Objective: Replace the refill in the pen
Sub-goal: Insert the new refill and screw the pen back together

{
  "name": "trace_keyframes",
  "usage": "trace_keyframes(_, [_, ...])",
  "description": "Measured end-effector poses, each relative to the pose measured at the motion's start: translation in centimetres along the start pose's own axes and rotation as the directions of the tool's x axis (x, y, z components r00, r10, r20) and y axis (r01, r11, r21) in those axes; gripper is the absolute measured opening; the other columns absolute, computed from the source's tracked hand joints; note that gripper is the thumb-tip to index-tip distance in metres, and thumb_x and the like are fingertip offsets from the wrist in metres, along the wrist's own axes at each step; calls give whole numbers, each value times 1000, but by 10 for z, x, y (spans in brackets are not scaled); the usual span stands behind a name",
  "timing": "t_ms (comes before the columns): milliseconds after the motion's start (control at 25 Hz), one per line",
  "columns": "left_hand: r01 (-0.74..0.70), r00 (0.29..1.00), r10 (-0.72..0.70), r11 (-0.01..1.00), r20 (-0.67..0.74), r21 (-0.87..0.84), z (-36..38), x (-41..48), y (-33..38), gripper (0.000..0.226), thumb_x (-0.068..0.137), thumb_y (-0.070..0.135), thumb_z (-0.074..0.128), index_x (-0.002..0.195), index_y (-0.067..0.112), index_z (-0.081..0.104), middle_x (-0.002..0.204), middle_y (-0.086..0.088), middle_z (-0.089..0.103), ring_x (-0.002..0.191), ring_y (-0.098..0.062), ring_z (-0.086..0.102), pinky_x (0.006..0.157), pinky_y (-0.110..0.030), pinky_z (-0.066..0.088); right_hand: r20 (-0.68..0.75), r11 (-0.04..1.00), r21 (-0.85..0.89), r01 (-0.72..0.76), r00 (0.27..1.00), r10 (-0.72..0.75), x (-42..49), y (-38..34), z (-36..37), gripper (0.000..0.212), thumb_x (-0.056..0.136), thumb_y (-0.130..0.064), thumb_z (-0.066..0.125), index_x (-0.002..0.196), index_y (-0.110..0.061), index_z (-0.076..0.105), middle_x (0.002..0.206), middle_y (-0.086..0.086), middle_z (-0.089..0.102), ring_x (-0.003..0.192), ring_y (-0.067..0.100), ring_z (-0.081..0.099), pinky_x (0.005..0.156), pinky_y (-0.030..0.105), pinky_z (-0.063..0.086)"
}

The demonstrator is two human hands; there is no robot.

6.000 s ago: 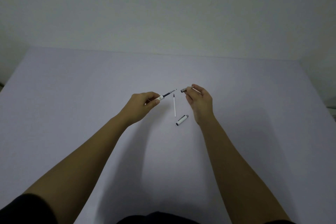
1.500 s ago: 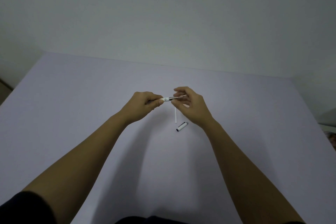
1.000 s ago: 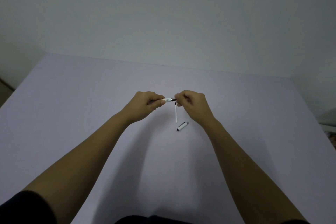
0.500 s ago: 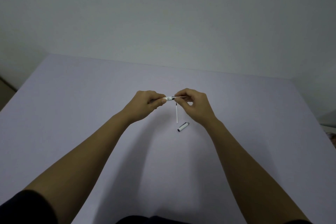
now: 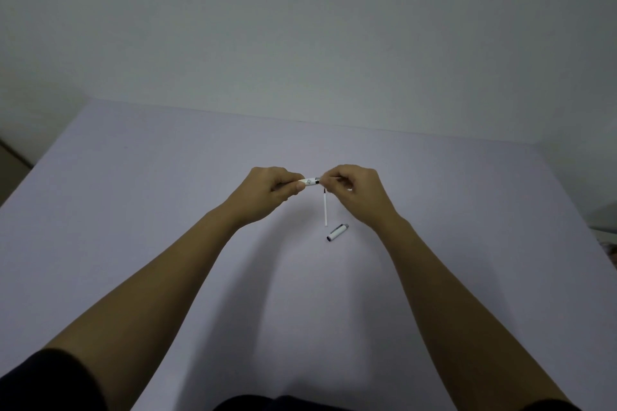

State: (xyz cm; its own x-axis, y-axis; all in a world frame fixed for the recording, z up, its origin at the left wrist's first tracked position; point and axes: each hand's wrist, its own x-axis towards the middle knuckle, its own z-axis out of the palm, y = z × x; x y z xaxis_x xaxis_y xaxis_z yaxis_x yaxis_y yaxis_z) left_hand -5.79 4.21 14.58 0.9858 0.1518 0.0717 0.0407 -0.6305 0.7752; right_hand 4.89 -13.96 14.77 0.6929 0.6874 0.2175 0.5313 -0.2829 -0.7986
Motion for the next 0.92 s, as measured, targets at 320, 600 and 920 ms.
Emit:
trace_keyframes(320, [-2,1000,2,1000,-15,-11,1,0,0,20,92,36,52,83,25,67,75,-3,64,69,-10,58,64,-22,44,10,1000,-1,-1,1000,1,0,0,-2,12,86,-27,62,92,-19,68,79,-6,68,73,1,65,67,9,48])
trace_keyframes(600, [16,1000,-16,1000,1,-20,3,-1,-4,23,92,38,53,88,21,69,78,-3,65,70,-6,58,61,-11,41,6,1000,-17,-19,1000,19,0,0,-2,13,88,-26,60,85,-19,70,72,1,70,67,3,67,65,19,51])
trace_keyframes(920, [3,1000,-3,1000,-10,1,1,0,-3,23,92,37,52,86,22,68,77,-3,65,71,-9,58,66,-25,46,-8,995,-74,65,998,-66,1,0,-1,8,85,-19,64,89,-16,71,75,-1,71,67,8,64,65,14,49])
